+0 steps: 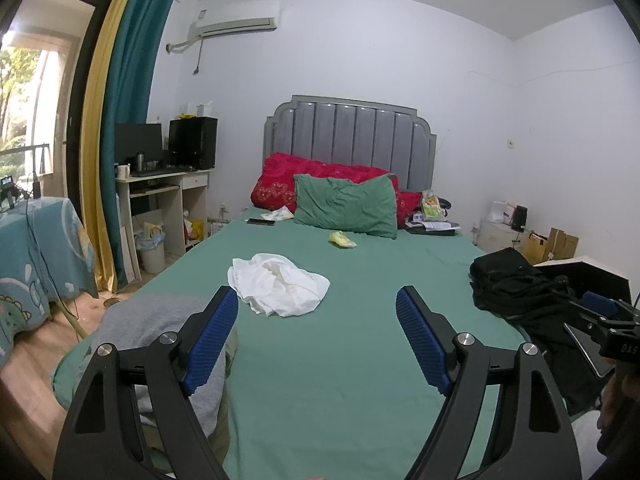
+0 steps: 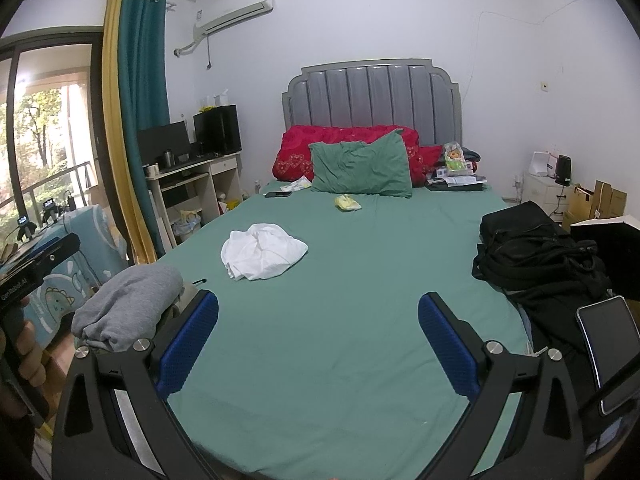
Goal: Fold large clothes
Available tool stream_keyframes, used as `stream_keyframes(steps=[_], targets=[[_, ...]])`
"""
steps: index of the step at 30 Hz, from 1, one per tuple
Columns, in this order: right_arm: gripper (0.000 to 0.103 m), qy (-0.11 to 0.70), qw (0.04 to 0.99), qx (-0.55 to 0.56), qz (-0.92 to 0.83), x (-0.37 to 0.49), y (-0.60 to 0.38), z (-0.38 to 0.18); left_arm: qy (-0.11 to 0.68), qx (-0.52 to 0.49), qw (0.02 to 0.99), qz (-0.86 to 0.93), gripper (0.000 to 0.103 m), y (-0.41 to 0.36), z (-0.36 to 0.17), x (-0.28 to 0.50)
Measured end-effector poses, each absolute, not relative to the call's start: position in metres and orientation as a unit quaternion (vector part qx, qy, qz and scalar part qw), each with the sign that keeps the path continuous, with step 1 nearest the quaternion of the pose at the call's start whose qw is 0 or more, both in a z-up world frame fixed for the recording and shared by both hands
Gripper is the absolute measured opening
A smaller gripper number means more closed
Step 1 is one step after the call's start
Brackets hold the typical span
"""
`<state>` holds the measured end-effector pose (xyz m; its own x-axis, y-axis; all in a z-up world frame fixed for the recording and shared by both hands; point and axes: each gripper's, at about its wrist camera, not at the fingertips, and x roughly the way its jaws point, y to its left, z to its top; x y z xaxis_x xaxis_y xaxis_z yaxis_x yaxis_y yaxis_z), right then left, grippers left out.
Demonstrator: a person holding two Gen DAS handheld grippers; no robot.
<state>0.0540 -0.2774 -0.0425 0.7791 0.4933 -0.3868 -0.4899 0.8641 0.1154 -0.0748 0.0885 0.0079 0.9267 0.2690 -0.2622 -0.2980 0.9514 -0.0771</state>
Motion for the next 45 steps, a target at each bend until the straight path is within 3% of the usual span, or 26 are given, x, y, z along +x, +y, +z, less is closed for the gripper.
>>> stream_keyframes(steps=[45], targets=[[0.099, 0.205, 0.943, 0.001, 0.263, 0.0544, -0.2779, -0.0391, 0.126, -0.058, 0.98, 0.143, 0.084, 0.0858, 0.0067, -0.0725]])
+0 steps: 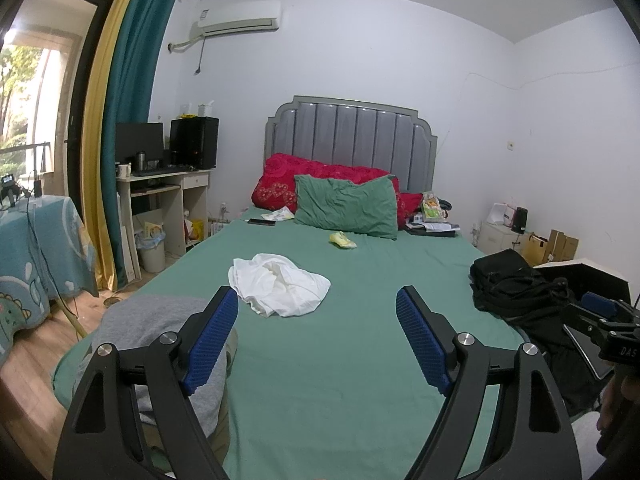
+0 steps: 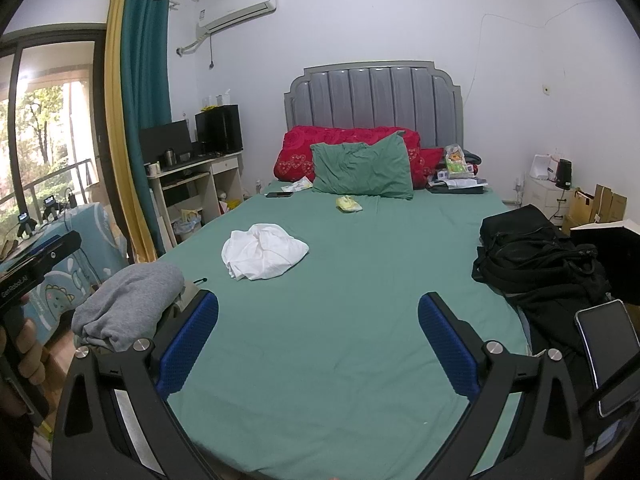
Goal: Fold large clothes
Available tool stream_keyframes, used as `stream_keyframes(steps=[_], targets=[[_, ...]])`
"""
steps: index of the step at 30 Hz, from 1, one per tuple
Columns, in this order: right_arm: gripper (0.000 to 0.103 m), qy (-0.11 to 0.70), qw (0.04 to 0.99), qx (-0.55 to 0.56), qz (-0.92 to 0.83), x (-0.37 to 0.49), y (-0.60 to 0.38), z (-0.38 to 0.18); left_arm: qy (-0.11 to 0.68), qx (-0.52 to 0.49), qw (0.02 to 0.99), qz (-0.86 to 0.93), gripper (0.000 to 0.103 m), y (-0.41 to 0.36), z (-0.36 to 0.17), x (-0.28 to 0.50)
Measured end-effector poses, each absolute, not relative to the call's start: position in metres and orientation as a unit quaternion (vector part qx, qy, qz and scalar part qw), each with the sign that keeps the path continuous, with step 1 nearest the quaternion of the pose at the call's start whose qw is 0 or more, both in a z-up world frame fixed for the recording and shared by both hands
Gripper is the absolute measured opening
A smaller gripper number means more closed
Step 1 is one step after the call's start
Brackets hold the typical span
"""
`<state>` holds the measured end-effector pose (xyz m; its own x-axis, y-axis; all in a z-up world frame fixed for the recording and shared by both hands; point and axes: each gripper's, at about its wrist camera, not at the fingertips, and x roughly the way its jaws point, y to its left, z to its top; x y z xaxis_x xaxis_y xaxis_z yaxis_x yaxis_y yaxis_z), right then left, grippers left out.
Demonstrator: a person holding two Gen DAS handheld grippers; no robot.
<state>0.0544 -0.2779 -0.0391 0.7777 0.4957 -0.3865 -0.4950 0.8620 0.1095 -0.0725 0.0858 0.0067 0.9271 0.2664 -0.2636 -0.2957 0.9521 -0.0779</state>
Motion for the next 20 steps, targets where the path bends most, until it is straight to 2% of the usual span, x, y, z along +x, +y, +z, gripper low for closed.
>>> stream_keyframes(steps=[20], targets=[[0.099, 0.209, 0.942, -0.004, 0.262, 0.0592, -0.2806, -0.0408, 0.129, -0.063, 0.98, 0.139, 0.084, 0.0792, -0.0008, -0.0716]])
